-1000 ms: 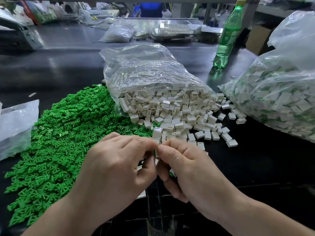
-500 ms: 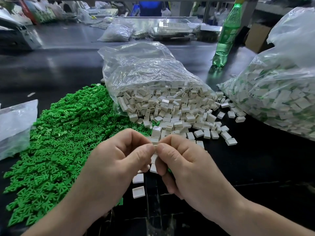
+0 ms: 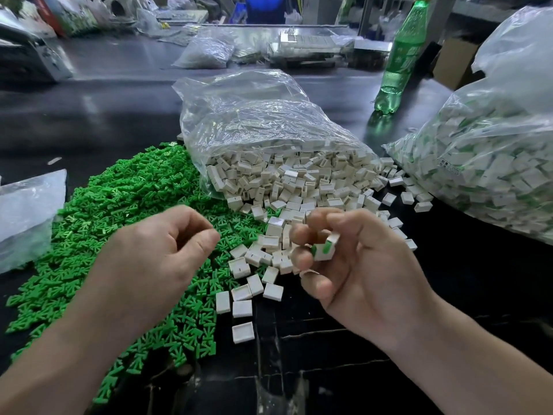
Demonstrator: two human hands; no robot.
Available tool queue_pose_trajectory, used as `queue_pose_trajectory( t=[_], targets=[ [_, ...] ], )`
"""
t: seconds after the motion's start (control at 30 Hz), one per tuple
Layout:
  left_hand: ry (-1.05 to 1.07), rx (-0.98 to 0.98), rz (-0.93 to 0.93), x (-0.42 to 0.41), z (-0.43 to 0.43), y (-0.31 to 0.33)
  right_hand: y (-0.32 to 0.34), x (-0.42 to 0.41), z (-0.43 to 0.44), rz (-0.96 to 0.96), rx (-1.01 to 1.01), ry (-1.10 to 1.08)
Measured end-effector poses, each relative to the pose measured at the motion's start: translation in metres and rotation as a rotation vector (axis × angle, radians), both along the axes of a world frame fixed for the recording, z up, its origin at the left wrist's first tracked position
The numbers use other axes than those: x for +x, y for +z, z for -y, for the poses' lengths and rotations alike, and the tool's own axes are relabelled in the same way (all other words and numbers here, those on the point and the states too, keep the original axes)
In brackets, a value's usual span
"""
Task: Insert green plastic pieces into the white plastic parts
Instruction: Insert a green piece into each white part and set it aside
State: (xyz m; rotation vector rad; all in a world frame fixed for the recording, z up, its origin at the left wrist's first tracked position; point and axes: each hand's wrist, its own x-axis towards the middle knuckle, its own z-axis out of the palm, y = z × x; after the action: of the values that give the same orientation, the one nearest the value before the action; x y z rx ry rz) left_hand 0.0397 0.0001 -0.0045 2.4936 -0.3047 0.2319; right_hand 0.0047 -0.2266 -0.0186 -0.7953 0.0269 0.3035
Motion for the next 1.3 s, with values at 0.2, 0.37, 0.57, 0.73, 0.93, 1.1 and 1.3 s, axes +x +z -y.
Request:
queue_pose_trajectory(
  t=[0.2,0.37,0.57,0.73,0.93,1.1,1.3],
  targets=[
    [-0.154,0.494,-0.178,-0.007,-0.002,-0.002,-0.004,-0.018,-0.012,0.271,-0.985,0.197],
    [-0.222,0.661,-0.124,-0.007,0.001,-0.003,-0.011,-0.025,-0.030,0.716,-1.587,0.191],
    [-0.249,0.597,-0.003,-0.011,0.012,-0.009,-0.011,-0.022,-0.027,0.525,-1.520,0.110],
    [-0.239,0.270,0.055,-0.011,0.011,-0.007,-0.013,-0.017,-0.019,0.300,-1.176,0.046],
    [-0.396,-0.115,0.072,-0.017,0.025,-0.004,-0.007,-0.010,-0.020,0.099,-0.481,0.204],
    [-0.319,-0.111,0.068,-0.010,0.011,-0.004,-0.008,-0.002,-0.011,-0.093,-0.295,0.132],
    [-0.197,0.397,-0.097,0.003,-0.011,-0.009,-0.010,0.003,-0.004,-0.131,-0.159,0.107]
  ],
)
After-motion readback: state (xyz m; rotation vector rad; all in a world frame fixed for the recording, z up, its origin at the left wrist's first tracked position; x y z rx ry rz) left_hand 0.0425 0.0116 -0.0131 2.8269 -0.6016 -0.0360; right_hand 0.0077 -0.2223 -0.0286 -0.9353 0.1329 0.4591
